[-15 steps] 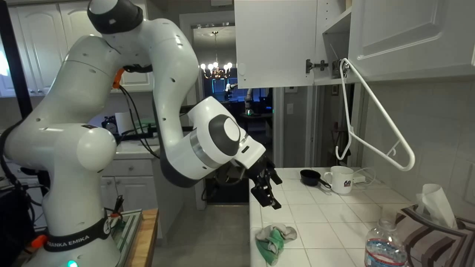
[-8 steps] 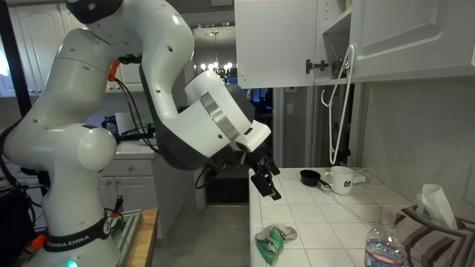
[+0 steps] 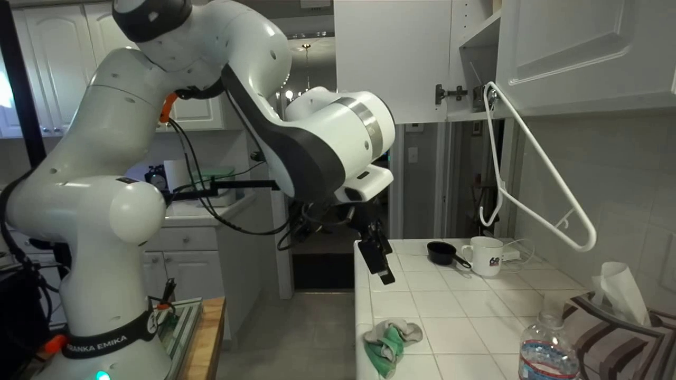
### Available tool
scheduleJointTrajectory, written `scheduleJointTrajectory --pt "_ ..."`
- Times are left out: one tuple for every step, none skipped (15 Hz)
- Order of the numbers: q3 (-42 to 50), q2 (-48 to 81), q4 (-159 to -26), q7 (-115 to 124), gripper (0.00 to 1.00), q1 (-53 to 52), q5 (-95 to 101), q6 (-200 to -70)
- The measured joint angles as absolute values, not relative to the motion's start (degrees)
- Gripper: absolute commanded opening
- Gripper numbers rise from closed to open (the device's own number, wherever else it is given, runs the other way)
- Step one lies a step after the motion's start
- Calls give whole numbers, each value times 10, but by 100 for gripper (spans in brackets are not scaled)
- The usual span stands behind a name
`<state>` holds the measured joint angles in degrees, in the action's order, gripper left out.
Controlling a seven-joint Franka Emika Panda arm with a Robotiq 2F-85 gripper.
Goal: Hang the coat hanger on the knob of the cupboard
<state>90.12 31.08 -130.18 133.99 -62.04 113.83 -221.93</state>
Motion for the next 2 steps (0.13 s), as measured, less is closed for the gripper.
scheduleJointTrajectory --pt "900 318 -1298 1344 100 -620 1139 -2219" --pt "899 323 -1296 1345 100 -620 1139 -2219"
